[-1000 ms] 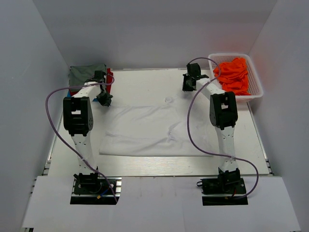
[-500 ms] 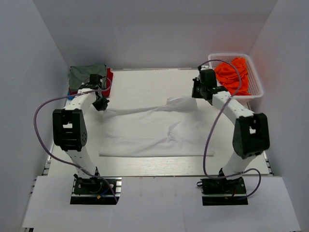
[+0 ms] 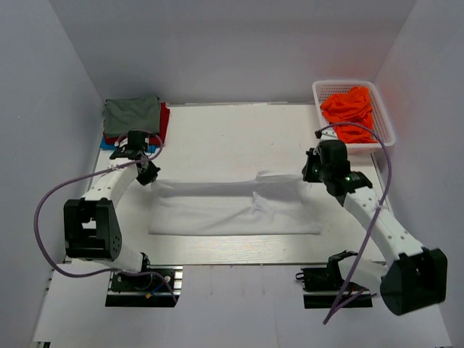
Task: Fold and stack the t-shirts
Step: Fold the other side of the tshirt into a rectangle, then rotate the tshirt 90 degrees
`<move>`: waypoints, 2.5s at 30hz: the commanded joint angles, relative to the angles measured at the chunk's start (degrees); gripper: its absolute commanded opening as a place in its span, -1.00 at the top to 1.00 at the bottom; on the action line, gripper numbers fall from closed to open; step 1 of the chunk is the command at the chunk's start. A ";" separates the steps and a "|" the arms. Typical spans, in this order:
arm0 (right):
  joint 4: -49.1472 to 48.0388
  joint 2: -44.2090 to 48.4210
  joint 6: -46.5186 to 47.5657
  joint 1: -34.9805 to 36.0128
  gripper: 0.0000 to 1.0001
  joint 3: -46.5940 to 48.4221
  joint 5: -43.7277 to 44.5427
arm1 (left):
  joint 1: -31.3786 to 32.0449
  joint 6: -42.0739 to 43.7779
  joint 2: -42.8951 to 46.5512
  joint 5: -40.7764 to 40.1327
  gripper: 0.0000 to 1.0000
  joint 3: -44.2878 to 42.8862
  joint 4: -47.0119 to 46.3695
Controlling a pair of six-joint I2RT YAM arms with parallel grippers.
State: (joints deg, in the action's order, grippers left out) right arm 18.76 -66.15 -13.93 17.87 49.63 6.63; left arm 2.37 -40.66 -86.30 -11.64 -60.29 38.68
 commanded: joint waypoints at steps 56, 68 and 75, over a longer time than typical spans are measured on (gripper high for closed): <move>6.80 -85.45 1.35 4.19 -0.81 77.43 -24.26 | 31.55 1.37 -6.16 28.51 -0.99 -5.18 13.71; -2.96 -57.01 15.10 4.46 -0.81 61.56 -17.37 | 34.54 9.46 -9.67 10.10 -0.99 -9.58 12.55; 0.30 -44.45 8.22 3.67 -0.81 53.57 -3.22 | 36.21 11.13 -11.17 9.87 -0.99 -1.96 11.17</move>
State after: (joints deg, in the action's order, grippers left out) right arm 17.98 -116.71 -3.27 22.09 106.50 -4.89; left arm 37.41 -31.05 -98.45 0.27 -65.69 50.19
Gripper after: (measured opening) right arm 0.904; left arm 0.995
